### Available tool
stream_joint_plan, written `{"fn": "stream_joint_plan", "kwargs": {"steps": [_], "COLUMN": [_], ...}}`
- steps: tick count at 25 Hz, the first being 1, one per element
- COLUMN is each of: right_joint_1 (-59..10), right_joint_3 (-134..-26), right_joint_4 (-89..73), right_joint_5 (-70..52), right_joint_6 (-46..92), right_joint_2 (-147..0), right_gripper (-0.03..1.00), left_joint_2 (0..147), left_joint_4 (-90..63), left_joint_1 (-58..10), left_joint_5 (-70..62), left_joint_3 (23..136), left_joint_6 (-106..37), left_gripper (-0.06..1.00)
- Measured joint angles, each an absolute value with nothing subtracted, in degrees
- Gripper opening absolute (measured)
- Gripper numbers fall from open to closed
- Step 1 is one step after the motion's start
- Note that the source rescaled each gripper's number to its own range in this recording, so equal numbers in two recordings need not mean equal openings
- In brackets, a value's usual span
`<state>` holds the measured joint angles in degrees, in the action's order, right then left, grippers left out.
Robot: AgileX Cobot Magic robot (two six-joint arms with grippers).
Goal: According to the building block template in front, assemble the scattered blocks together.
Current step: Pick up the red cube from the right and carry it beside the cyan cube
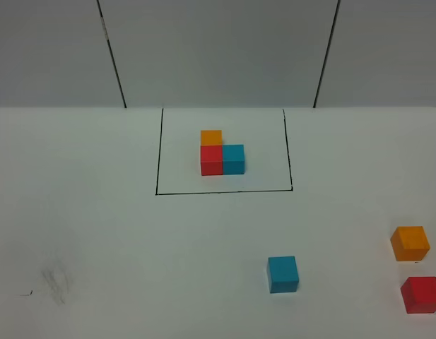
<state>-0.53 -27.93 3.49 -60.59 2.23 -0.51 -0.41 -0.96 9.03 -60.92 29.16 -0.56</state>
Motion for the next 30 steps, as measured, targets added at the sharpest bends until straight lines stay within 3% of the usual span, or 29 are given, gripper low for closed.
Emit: {"fn": "stream_joint_plan", "kwargs": {"steps": [30], "right_joint_1": [-0.53], "right_joint_3": [-27.99], "right_joint_4": [2.84], "right_joint_5": [-60.20], "right_joint_6": [2.23], "right_joint_2": [-2.37], "right_gripper": [0.76], "left_joint_2": [-0.41], "left_joint_4": [-0.96], "left_joint_1": [9.05], "left_joint_5": [-60.92], "left_joint_3": [29.16], "left_joint_6": [-0.56], "left_gripper": [0.99]}}
